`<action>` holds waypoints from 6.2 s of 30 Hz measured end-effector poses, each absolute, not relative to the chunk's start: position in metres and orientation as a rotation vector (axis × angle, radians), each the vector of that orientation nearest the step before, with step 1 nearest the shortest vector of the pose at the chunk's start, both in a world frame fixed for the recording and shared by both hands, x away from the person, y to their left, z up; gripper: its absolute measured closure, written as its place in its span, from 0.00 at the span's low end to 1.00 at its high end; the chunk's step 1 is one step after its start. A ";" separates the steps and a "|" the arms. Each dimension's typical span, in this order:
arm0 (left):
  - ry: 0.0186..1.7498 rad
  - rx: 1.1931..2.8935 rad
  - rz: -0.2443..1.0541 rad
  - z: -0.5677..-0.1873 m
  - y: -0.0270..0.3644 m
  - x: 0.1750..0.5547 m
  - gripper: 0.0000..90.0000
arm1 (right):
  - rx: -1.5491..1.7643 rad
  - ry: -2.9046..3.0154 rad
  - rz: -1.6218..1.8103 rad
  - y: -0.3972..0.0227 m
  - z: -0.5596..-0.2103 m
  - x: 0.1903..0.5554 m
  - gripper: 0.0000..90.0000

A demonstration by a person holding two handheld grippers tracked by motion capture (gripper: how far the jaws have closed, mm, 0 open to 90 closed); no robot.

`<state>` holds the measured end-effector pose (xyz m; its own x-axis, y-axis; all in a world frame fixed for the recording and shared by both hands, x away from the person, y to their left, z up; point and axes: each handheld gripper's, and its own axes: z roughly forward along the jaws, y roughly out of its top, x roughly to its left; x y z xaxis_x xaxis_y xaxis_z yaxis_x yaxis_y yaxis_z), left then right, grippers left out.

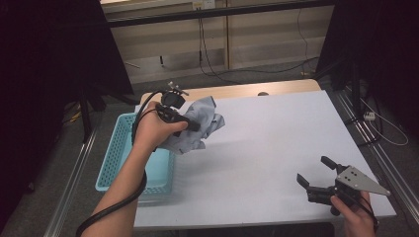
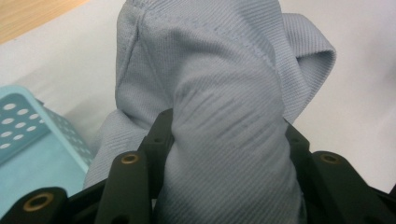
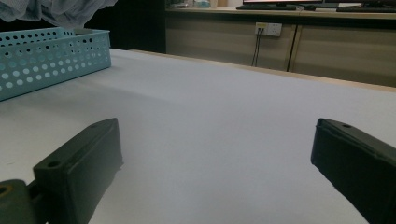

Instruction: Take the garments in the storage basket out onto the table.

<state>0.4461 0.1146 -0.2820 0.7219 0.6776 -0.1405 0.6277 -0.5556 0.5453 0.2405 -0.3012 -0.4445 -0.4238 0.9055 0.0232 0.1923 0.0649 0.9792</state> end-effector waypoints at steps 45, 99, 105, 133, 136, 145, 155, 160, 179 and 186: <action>0.873 2.337 0.008 -0.321 0.078 0.431 0.57 | 1.100 1.711 1.406 -0.301 -0.445 0.241 0.02; 0.762 2.326 -0.019 -0.372 0.037 0.410 0.56 | 1.095 1.717 1.407 -0.301 -0.446 0.242 0.02; 0.756 2.317 -0.004 -0.376 0.033 0.407 0.56 | 1.096 1.718 1.400 -0.300 -0.446 0.242 0.02; 0.773 2.176 0.072 -0.390 0.057 0.395 0.30 | 1.098 1.727 1.381 -0.297 -0.446 0.245 0.02; 0.774 2.158 0.072 -0.387 0.062 0.392 0.27 | 1.077 1.746 1.367 -0.293 -0.446 0.246 0.02; 0.799 2.153 0.093 -0.379 0.077 0.383 0.19 | 1.037 1.820 1.314 -0.280 -0.446 0.255 0.02; 0.854 2.132 0.106 -0.376 0.098 0.375 0.17 | 1.080 1.854 1.330 -0.259 -0.446 0.281 0.02; 0.870 2.141 0.102 -0.381 0.101 0.372 0.16 | 1.053 1.893 1.350 -0.242 -0.441 0.297 0.02; 0.889 2.118 0.088 -0.382 0.103 0.370 0.16 | 1.117 2.152 1.475 -0.207 -0.442 0.340 0.88; 0.893 2.121 0.091 -0.385 0.104 0.369 0.16 | 1.094 2.138 1.448 -0.223 -0.435 0.334 0.90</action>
